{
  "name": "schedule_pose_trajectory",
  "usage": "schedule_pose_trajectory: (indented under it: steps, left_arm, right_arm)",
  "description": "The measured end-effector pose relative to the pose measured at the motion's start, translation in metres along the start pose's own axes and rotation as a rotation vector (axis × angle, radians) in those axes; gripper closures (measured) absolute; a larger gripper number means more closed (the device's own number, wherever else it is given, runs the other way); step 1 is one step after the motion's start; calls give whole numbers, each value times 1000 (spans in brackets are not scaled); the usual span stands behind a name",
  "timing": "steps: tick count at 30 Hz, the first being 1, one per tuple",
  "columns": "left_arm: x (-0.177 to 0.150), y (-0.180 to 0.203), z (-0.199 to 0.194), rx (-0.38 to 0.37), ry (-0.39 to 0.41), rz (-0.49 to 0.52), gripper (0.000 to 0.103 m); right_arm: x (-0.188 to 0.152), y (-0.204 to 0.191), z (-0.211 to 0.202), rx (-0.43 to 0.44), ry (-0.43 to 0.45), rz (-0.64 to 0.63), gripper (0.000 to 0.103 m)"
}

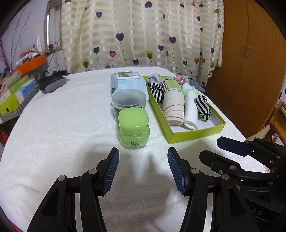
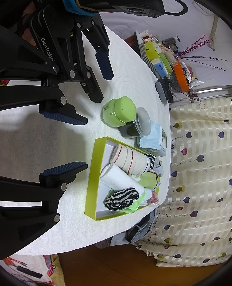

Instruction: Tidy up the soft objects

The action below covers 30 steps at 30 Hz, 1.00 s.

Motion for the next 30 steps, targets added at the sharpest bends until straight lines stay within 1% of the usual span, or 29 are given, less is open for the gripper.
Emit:
schedule_pose_trajectory:
  steps: [30]
  left_arm:
    - [0,1,1,0,2,1,47]
  right_arm:
    - [0,-2,-1,0,3,-2,59]
Point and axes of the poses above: each gripper's, at about its wrist camera, not at the fingertips, and z roughly the way its jaws point, y to its right, x to its top, the point moved 7 cm from there along z, roughly the way its jaws point, and after that the axes turned 8 degrees about -y, right-handed, at the moved point
